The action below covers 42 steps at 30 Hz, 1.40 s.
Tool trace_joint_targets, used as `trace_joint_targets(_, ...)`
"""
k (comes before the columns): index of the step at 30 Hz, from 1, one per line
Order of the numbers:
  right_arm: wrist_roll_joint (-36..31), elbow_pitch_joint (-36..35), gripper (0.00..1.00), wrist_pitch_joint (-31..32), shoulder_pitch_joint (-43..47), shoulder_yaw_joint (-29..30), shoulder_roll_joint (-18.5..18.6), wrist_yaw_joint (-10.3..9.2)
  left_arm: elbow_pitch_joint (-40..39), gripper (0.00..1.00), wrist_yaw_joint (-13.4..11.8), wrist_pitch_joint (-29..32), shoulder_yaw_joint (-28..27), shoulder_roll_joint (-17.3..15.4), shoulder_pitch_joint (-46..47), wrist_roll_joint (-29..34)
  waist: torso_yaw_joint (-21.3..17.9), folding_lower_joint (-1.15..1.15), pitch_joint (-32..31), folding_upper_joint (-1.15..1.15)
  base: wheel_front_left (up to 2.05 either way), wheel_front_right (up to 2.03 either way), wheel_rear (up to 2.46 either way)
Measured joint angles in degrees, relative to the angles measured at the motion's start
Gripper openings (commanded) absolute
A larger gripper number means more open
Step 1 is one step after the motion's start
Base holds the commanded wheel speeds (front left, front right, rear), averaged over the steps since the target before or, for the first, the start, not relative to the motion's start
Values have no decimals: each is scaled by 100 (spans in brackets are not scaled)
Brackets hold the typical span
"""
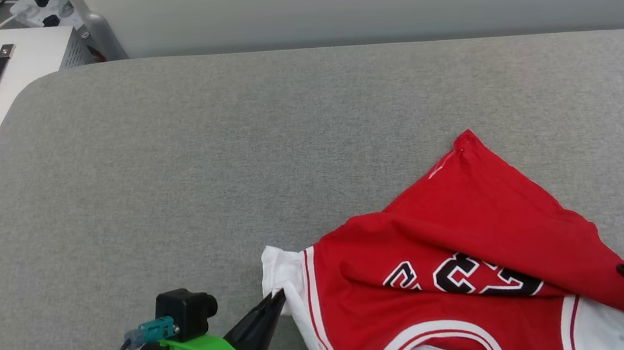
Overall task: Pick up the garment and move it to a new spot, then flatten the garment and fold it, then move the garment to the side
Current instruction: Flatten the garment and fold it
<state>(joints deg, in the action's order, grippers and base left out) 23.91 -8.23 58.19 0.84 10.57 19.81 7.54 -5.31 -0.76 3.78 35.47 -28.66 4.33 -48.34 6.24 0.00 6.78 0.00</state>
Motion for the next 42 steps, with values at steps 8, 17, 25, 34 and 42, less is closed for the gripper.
trace_joint_targets(8, -103, -296, 100, 786, -1417, -669, 80, 0, -112, 0, 7, 68, 108, 67, 174, 42, 408, 0, 195, 0, 0, 0, 0)
trace_joint_targets(17, -410, 811, 100, 1137, -2792, -1185, 174, 0, -101, 0, 76, 43, 157, 203, 384, 65, 954, 0, 576, 0, 0, 0, 0)
trace_joint_targets(25, -712, 1773, 100, 1137, -3332, -1354, 497, 0, -5, 0, 215, -30, 287, 405, 656, 145, 1395, 1, 982, 0, 0, 0, 0)
trace_joint_targets(34, -814, 2368, 100, 907, -3550, -1545, 581, -1, 110, 0, 264, -82, 347, 544, 788, 200, 1714, 1, 1305, 0, 0, 0, 0)
trace_joint_targets(42, -759, 2571, 0, 944, -3587, -1858, 723, -1, 248, 0, 312, -124, 374, 561, 828, 201, 1810, 1, 1402, 0, 0, 0, 0)
